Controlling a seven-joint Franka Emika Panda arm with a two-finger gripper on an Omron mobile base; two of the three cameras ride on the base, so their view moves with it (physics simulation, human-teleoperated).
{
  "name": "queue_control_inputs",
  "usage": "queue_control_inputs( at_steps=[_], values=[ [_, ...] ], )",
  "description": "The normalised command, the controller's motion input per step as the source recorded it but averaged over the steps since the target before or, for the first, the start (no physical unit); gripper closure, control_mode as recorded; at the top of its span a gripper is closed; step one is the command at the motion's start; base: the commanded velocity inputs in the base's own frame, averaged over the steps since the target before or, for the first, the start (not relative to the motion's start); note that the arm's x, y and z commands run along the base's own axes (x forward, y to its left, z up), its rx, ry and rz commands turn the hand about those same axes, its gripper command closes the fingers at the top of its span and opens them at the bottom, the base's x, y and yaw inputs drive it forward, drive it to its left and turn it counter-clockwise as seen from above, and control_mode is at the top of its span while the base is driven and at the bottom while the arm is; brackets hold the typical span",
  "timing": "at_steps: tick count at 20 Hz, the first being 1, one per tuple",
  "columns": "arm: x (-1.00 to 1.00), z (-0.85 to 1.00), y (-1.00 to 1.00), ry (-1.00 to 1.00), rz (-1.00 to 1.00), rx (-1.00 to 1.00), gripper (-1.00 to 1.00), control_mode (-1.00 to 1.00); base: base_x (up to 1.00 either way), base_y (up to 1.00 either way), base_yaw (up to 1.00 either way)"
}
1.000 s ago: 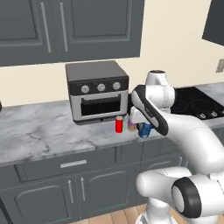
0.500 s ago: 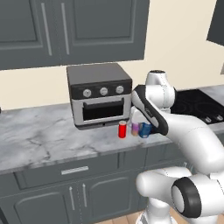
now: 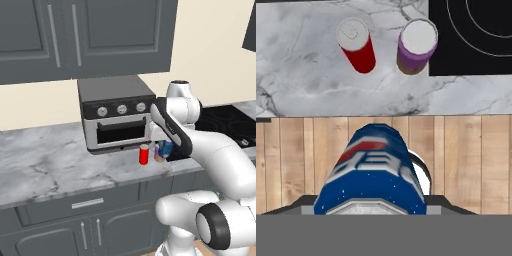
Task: Four empty soda cans are scattered around the kitchen. Gather all the cans and cluster them next to the stove for recycling.
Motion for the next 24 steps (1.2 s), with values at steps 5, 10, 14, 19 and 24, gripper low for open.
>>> queue_control_inputs(
  at_steps=[5, 10, 14, 19, 24],
  values=[
    [0.0, 0.0, 0.0, 0.0, 0.0, 0.0, 1.0, 1.0, 0.35, 0.18, 0.0],
    [0.0, 0.0, 0.0, 0.0, 0.0, 0.0, 1.0, 1.0, 0.33, 0.16, 0.0],
    [0.0, 0.0, 0.0, 0.0, 0.0, 0.0, 1.0, 1.0, 0.33, 0.13, 0.0],
    [0.0, 0.0, 0.0, 0.0, 0.0, 0.0, 1.0, 1.0, 0.33, 0.11, 0.0],
    [0.0, 0.0, 0.0, 0.0, 0.0, 0.0, 1.0, 1.0, 0.35, 0.11, 0.0]
  ],
)
